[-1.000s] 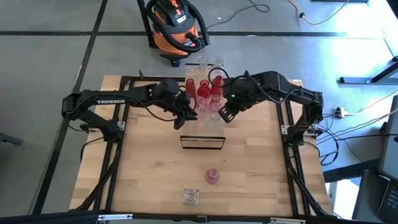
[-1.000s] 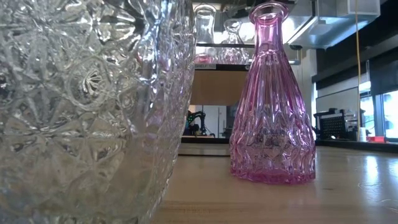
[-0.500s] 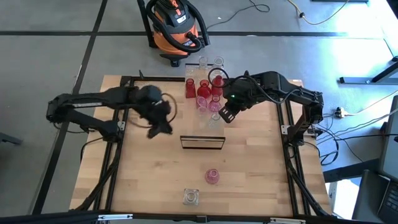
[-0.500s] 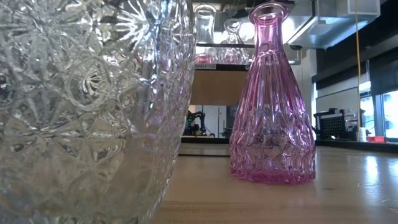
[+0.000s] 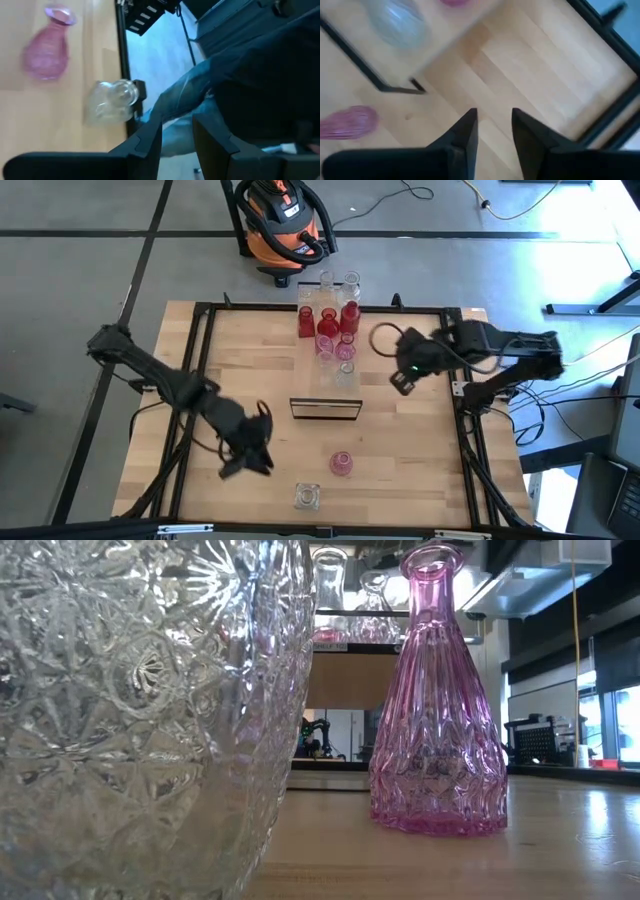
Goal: Sort vases onto shelf
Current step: Put the transparent vase on the shelf aligned with the other transparent vases
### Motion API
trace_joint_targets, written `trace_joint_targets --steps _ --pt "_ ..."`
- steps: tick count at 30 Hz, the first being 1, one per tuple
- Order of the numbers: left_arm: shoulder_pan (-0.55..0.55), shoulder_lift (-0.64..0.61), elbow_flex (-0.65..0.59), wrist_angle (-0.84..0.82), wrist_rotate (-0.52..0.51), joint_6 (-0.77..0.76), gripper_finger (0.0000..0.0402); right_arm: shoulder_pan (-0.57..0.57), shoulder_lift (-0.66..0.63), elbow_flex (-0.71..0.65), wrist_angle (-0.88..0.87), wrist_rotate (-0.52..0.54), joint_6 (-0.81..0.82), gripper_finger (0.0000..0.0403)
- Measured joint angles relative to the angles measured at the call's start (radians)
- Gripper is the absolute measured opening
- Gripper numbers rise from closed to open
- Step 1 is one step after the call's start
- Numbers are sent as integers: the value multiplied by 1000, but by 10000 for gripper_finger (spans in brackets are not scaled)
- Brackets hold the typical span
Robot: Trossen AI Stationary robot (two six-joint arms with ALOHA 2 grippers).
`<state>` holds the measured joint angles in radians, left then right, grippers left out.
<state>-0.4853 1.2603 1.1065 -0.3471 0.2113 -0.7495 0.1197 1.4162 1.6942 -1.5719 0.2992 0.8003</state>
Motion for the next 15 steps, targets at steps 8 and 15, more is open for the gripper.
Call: trace_joint_targets --steps 8,15 --pt "-81 165 0 123 -70 -53 101 91 -264 -326 135 2 171 104" --pt "-40 291 0 132 48 -119 101 174 -387 -472 300 5 289 104"
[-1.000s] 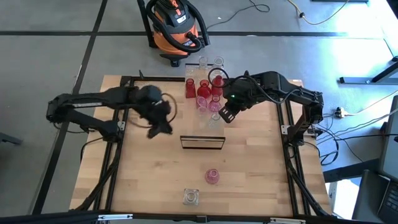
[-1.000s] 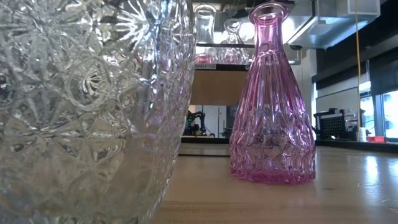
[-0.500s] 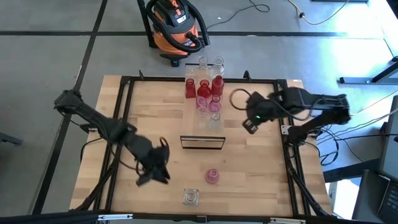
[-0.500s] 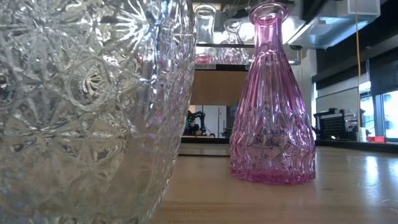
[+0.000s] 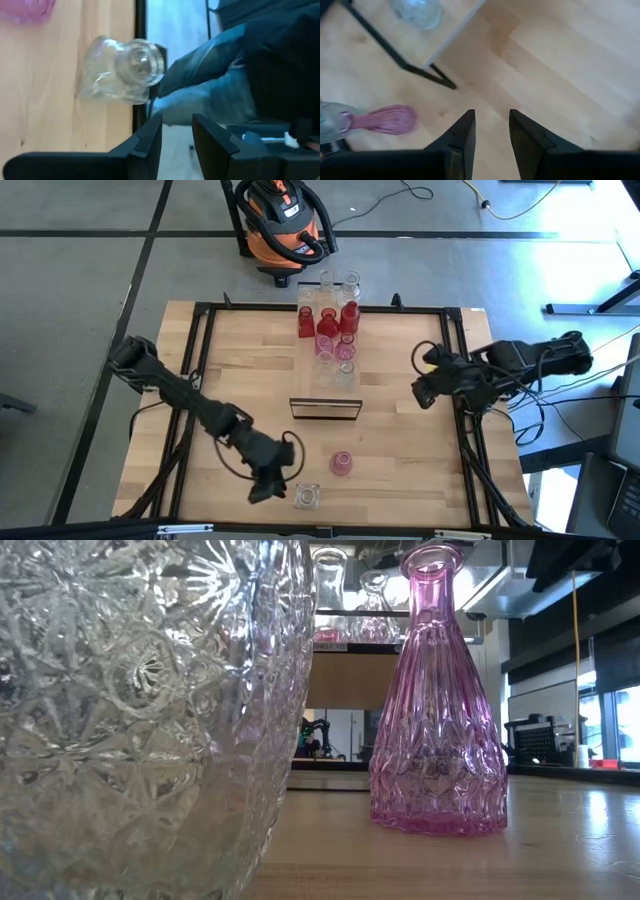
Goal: Sort vases onto shelf
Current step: Put the transparent vase on the shelf aligned with the other transparent vases
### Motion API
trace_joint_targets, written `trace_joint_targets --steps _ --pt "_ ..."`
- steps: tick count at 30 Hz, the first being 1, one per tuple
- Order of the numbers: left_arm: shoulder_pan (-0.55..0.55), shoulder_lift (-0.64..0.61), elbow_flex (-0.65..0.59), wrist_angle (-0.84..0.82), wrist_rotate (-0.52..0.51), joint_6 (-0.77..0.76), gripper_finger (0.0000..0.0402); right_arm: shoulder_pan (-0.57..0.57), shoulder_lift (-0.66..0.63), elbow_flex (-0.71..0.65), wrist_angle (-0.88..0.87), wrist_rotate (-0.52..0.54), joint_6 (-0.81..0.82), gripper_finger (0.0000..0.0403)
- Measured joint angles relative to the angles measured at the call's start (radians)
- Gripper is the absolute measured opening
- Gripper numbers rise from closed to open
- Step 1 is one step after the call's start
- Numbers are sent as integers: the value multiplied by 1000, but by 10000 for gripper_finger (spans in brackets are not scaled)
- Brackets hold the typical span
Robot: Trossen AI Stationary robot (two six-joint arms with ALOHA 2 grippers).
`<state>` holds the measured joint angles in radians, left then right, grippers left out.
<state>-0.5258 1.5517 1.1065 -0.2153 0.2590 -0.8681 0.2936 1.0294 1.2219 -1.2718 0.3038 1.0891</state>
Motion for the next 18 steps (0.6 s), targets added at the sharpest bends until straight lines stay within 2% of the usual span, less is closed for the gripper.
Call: trace_joint_targets --steps 5,10,13,18 --pt "57 11 0 51 64 -47 101 94 -13 -32 119 -1 7 104" --pt "75 11 0 76 109 -48 101 225 -9 -126 458 -70 -6 104" --pt "68 11 0 75 56 -69 101 282 9 -199 635 -77 41 104" --pt "58 11 0 75 -51 -179 101 319 71 -275 796 -44 180 104"
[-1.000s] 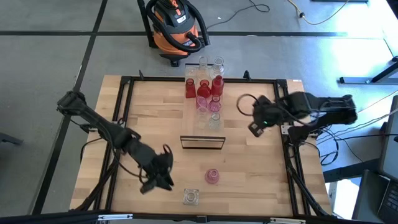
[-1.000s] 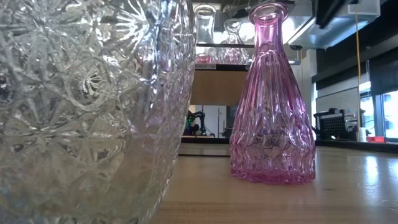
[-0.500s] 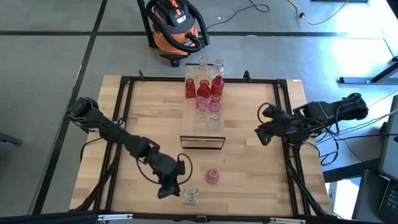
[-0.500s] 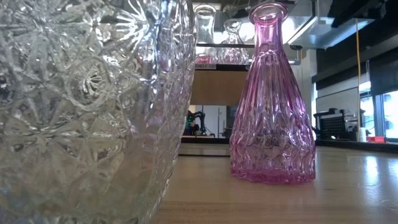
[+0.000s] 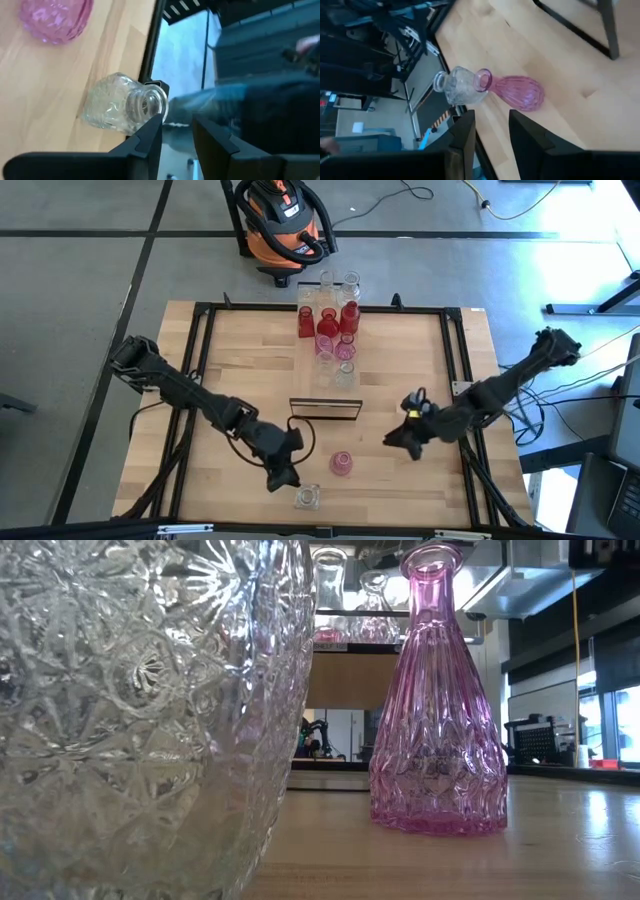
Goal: Sort vases onto shelf
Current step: Put the transparent vase on the shelf aligned with the other transparent vases
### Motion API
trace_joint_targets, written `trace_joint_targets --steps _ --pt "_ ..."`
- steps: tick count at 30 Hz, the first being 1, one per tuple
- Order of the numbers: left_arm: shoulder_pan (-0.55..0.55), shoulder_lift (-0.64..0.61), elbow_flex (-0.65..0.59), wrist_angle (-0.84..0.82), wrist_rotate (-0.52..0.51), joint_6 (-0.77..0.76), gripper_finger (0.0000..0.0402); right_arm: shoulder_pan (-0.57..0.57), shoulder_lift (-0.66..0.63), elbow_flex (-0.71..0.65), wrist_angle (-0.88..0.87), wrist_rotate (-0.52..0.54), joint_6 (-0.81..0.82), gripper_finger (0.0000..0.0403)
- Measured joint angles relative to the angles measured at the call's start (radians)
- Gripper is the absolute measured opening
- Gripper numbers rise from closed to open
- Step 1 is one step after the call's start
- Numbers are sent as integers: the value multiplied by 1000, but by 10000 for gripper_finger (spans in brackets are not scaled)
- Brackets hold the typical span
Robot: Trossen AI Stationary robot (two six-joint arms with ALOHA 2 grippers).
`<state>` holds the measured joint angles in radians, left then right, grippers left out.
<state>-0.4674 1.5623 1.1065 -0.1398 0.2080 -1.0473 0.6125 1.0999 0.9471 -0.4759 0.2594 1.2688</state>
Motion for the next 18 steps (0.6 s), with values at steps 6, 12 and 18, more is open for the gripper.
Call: trace_joint_targets --steps 6,12,18 --pt "-19 32 1 -2 -67 -153 101 5 80 -7 35 2 63 104" --pt "-23 96 1 -6 -59 -366 101 3 95 -7 52 -8 58 104" --pt "-36 105 1 1 -104 -463 101 3 94 -7 55 -33 -20 104"
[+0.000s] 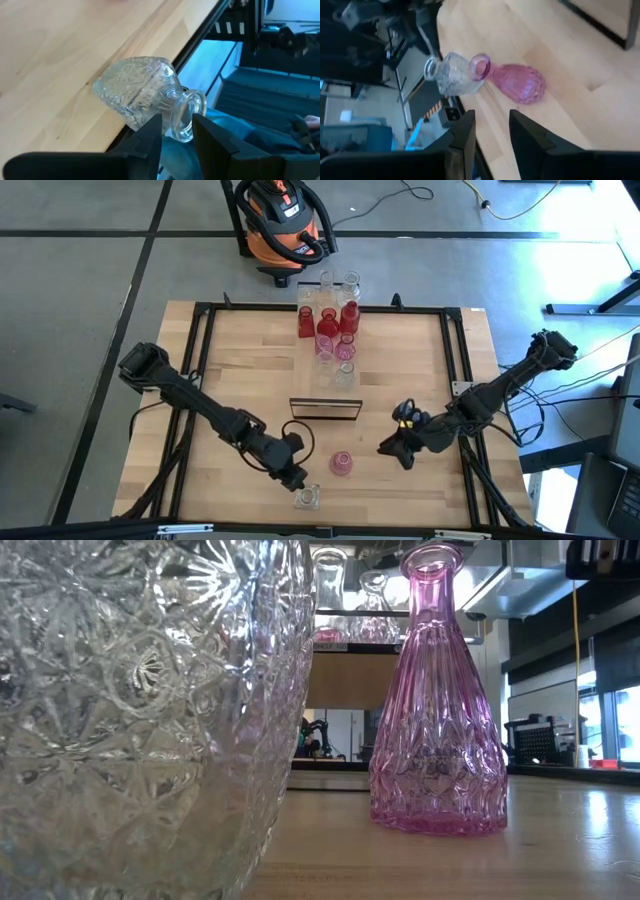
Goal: Sort vases onto shelf
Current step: Put the transparent vase on the shelf aligned with the other transparent vases
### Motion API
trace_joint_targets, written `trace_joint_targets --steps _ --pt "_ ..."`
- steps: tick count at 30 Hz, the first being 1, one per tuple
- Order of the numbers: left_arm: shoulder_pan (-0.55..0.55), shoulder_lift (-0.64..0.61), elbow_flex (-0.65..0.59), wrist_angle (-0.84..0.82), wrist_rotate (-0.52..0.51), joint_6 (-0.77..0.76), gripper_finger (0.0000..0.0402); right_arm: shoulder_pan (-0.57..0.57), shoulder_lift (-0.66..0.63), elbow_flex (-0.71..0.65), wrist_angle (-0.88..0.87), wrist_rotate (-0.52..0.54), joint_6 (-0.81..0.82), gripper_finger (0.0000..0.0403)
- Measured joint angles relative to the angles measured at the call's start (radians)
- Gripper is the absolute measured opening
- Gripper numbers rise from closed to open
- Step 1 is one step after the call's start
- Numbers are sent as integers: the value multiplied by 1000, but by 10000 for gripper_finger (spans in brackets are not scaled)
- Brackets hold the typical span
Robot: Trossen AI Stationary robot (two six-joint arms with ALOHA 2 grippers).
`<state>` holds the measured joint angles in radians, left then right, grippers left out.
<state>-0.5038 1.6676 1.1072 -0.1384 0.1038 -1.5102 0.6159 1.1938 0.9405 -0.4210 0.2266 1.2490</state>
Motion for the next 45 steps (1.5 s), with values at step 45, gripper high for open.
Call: trace_joint_targets --steps 45 --pt "-34 124 2 180 -32 -156 16 104 -1 0 -27 -27 -128 104"
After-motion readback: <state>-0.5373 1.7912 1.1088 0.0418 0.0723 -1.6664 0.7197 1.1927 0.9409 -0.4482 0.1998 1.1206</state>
